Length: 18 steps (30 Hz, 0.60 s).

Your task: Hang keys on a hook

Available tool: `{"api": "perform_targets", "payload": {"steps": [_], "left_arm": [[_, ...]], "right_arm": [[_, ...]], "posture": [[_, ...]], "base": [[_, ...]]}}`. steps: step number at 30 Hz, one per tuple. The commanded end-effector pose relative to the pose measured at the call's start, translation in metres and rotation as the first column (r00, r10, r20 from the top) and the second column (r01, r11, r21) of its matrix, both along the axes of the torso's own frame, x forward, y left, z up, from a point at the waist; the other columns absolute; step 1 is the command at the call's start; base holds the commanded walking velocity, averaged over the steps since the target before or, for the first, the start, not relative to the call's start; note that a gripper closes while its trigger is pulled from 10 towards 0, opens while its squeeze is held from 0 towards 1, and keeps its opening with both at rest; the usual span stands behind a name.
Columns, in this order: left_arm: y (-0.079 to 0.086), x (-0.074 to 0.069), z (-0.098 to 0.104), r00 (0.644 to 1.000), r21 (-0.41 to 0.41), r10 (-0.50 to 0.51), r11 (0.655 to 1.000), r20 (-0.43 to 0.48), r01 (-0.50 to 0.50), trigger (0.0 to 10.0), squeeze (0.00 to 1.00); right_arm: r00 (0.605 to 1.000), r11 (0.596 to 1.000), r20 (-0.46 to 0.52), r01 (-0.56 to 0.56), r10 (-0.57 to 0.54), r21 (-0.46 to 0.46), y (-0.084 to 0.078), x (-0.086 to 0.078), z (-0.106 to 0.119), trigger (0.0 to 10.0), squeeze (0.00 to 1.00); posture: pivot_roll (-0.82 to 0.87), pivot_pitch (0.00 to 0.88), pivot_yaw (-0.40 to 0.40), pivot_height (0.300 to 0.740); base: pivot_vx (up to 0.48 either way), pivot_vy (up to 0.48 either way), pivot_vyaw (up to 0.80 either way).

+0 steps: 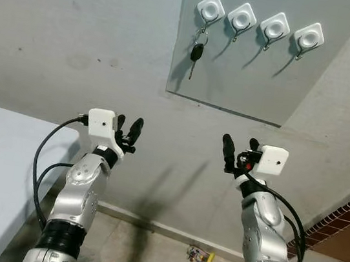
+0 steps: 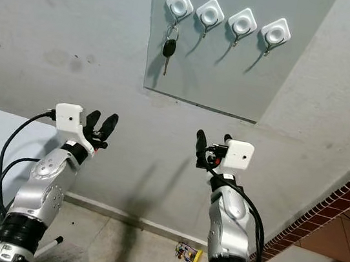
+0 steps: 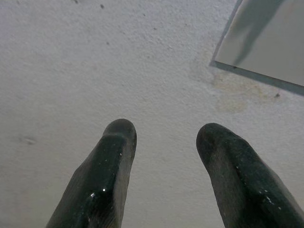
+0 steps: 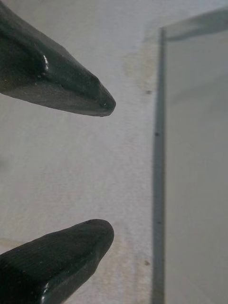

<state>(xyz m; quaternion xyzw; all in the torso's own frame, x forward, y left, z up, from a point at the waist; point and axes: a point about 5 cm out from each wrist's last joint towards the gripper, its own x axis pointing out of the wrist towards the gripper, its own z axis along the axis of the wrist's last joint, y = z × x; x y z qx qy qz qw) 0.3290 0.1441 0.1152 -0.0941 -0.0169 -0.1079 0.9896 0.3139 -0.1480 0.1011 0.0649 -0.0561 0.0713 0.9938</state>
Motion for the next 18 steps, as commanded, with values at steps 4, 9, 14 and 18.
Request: {"api": "perform_targets", "payload": {"steps": [4,9,14,18], "left_arm": [[0.000,-0.008,-0.003,1.000,0.015,-0.008,1.000,0.024,0.008,10.0,0.00],[-0.005,-0.024,-0.001,0.997,-0.001,-0.022,1.000,0.075,0.022,10.0,0.00],[-0.007,-0.033,-0.002,0.997,0.010,-0.030,1.000,0.077,0.029,10.0,0.00],[-0.004,-0.033,-0.003,0.998,0.001,-0.011,1.000,0.065,0.011,10.0,0.00]], "right_arm": [[0.999,0.997,0.010,0.032,-0.031,-0.073,-0.006,-0.010,0.000,10.0,0.00],[0.998,0.993,0.043,0.048,-0.044,-0.109,-0.005,-0.018,0.008,10.0,0.00],[0.998,0.990,0.047,0.037,-0.031,-0.134,0.003,-0.028,0.008,10.0,0.00],[0.999,0.988,0.031,0.039,-0.035,-0.147,0.005,-0.033,0.003,10.0,0.00]], "posture": [[-0.08,0.000,-0.030,0.740],[-0.09,0.000,-0.025,0.740],[-0.09,0.000,-0.022,0.740],[-0.09,0.000,-0.021,0.740]], "base": [[0.000,0.000,0.00],[0.000,0.000,0.00],[0.000,0.000,0.00],[0.000,0.000,0.33]]}}
